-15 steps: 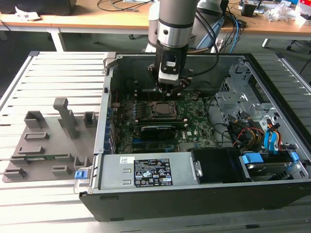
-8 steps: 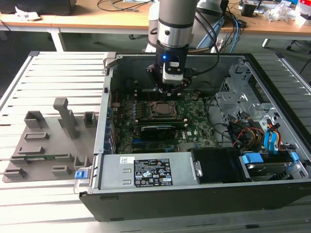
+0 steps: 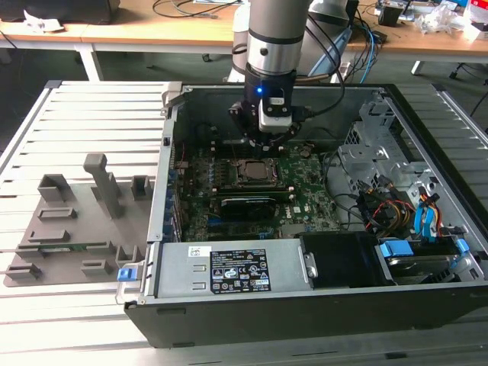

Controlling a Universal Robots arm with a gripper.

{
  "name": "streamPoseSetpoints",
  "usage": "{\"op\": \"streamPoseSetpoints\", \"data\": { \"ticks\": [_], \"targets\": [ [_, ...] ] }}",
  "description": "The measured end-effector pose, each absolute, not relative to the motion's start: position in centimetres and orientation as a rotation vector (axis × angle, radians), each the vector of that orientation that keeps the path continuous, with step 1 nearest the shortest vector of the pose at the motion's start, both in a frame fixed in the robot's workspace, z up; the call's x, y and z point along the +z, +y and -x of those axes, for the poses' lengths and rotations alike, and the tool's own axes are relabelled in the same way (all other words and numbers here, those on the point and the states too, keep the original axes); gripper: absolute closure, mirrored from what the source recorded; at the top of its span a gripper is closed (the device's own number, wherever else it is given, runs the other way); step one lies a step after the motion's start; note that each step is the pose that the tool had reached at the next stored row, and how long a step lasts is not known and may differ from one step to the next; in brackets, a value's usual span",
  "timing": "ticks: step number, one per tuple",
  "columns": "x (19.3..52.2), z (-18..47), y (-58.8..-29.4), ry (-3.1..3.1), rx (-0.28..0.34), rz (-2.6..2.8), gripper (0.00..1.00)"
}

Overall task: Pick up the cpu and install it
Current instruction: 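Install the first cpu locking lever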

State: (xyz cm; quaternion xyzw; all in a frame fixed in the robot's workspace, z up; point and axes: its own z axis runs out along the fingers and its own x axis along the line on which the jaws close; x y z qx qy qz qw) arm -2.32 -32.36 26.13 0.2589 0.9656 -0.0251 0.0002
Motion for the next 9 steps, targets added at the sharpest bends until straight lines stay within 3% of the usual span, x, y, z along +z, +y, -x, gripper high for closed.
{"op": "streamPoseSetpoints", "data": {
  "ticks": [9],
  "targets": [
    [26.13, 2.32, -32.35, 3.069, -0.079, -0.654, 0.89]
  ]
}}
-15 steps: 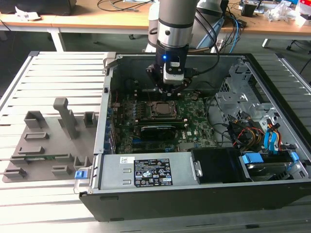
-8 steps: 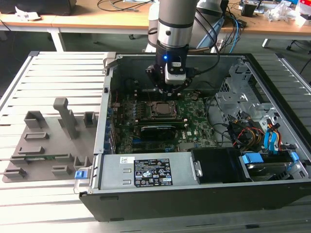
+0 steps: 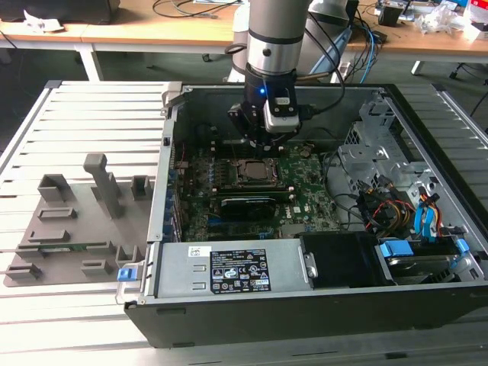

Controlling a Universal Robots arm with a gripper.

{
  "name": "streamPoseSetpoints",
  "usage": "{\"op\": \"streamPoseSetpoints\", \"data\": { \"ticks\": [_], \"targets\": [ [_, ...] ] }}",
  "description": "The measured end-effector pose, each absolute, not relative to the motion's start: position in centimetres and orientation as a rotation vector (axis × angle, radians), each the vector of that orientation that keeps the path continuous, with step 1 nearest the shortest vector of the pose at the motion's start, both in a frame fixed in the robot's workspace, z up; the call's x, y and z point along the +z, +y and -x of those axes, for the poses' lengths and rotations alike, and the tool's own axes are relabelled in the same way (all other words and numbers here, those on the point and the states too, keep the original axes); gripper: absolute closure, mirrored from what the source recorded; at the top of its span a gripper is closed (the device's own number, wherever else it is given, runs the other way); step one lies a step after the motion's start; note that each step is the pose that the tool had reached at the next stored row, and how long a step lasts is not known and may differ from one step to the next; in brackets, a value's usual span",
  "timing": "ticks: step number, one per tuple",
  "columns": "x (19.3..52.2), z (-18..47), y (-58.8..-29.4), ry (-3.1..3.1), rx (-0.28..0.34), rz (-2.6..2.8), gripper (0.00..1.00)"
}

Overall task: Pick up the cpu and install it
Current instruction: 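Install the first cpu locking lever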

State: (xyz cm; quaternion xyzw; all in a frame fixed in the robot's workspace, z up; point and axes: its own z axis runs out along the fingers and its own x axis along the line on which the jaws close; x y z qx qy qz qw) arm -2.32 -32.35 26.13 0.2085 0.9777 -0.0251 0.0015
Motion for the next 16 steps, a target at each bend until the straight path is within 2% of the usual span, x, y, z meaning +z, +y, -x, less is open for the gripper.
{"op": "streamPoseSetpoints", "data": {
  "ticks": [16],
  "targets": [
    [26.12, 2.32, -32.35, 3.114, -0.078, -0.339, 0.89]
  ]
}}
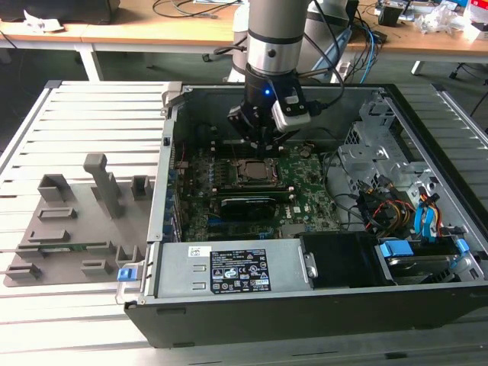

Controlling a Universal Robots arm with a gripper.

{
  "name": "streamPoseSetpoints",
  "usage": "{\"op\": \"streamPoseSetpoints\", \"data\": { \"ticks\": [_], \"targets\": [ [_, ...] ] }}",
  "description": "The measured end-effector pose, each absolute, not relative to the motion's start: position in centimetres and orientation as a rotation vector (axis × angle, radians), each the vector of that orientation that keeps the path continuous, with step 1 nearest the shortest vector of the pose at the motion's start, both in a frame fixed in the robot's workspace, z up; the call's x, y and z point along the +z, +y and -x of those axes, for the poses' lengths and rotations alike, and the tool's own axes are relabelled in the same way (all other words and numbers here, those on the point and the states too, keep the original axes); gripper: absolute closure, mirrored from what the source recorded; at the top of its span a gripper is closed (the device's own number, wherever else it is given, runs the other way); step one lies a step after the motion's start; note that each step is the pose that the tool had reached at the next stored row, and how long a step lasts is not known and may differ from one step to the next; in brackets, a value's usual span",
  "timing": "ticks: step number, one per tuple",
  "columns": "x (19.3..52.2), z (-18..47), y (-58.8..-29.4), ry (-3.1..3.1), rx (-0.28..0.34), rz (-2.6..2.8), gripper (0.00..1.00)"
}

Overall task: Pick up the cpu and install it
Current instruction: 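Install the first cpu locking lever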

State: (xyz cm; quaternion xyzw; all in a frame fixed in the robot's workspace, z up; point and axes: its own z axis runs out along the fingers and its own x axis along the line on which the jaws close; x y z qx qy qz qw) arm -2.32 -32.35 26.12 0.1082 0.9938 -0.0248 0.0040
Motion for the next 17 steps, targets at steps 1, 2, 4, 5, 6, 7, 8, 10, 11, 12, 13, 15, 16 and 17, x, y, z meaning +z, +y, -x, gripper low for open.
{"op": "streamPoseSetpoints", "data": {
  "ticks": [1, 2, 4, 5, 6, 7, 8, 10, 11, 12, 13, 15, 16, 17],
  "targets": [
    [26.13, 2.32, -32.35, 3.116, -0.078, -0.313, 0.89],
    [26.12, 2.32, -32.35, 3.118, -0.077, -0.298, 0.89],
    [26.13, 2.32, -32.36, 3.120, -0.077, -0.270, 0.89],
    [26.13, 2.32, -32.35, 3.121, -0.077, -0.259, 0.89],
    [26.12, 2.32, -32.35, 3.121, -0.077, -0.247, 0.89],
    [26.12, 2.32, -32.35, 3.122, -0.077, -0.238, 0.89],
    [26.13, 2.32, -32.35, 3.122, -0.077, -0.229, 0.89],
    [26.12, 2.32, -32.35, 3.124, -0.077, -0.206, 0.89],
    [26.13, 2.32, -32.35, 3.124, -0.077, -0.197, 0.89],
    [26.13, 2.32, -32.36, 3.125, -0.076, -0.186, 0.89],
    [26.14, 2.33, -32.36, 3.125, -0.072, -0.179, 0.89],
    [26.13, 2.32, -32.35, 3.128, -0.042, -0.157, 0.89],
    [26.13, 2.33, -32.35, 3.129, -0.035, -0.141, 0.89],
    [26.12, 2.32, -32.35, 3.129, -0.033, -0.120, 0.89]
  ]
}}
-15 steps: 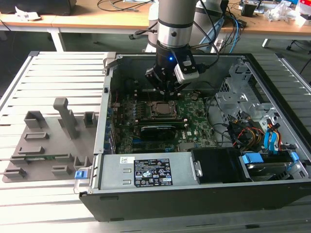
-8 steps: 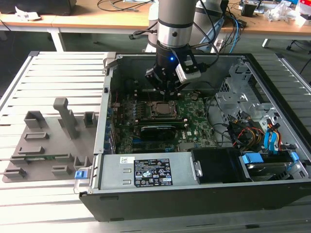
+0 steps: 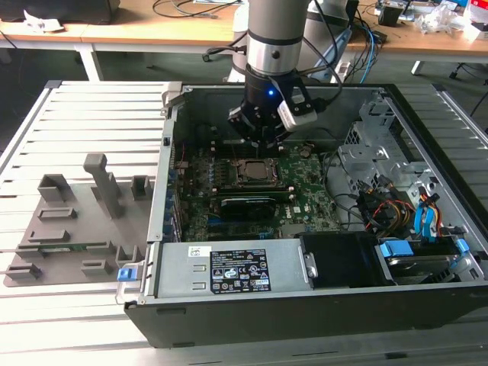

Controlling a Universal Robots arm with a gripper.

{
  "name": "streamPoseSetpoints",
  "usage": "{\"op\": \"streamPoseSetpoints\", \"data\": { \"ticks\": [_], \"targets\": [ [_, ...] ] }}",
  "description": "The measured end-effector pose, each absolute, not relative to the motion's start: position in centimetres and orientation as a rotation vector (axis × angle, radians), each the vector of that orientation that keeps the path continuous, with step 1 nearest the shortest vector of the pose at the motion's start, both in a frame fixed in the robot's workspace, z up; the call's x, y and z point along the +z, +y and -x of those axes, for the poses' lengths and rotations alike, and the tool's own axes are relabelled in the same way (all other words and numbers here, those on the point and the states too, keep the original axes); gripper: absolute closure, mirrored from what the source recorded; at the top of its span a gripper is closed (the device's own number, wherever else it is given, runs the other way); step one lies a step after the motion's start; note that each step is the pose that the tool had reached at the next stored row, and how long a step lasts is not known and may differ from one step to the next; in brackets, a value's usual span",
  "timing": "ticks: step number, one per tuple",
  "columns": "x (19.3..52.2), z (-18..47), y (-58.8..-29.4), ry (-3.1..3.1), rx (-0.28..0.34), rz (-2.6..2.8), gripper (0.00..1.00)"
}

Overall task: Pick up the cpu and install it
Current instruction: 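Install the first cpu locking lever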

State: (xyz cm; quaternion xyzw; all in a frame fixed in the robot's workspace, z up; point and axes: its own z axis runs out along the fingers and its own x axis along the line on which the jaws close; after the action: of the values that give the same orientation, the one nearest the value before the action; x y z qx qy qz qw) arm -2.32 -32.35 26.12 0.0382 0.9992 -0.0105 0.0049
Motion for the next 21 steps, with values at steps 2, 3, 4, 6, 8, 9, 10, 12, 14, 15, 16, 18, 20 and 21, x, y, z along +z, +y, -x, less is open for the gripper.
{"op": "streamPoseSetpoints", "data": {
  "ticks": [2, 3, 4, 6, 8, 9, 10, 12, 14, 15, 16, 18, 20, 21],
  "targets": [
    [26.13, 2.32, -32.35, 3.131, -0.032, -0.050, 0.89],
    [26.12, 2.31, -32.35, 3.131, -0.031, 0.019, 0.89],
    [26.13, 2.32, -32.35, 3.130, -0.031, 0.055, 0.89],
    [26.13, 2.32, -32.35, 3.128, -0.031, 0.112, 0.89],
    [26.12, 2.32, -32.35, 3.128, -0.030, 0.121, 0.89],
    [26.13, 2.33, -32.35, 3.128, -0.029, 0.121, 0.89],
    [26.13, 2.33, -32.35, 3.128, -0.029, 0.121, 0.89],
    [26.13, 2.34, -32.36, 3.128, -0.029, 0.121, 0.89],
    [26.13, 2.34, -32.36, 3.127, 0.004, 0.121, 0.89],
    [26.12, 2.34, -32.35, 3.127, 0.010, 0.121, 0.89],
    [26.12, 2.34, -32.35, 3.127, 0.011, 0.121, 0.89],
    [26.13, 2.34, -32.35, 3.127, 0.011, 0.121, 0.89],
    [26.16, 2.36, -32.36, 3.127, 0.011, 0.121, 0.89],
    [26.27, 2.37, -32.35, 3.127, 0.011, 0.121, 0.89]
  ]
}}
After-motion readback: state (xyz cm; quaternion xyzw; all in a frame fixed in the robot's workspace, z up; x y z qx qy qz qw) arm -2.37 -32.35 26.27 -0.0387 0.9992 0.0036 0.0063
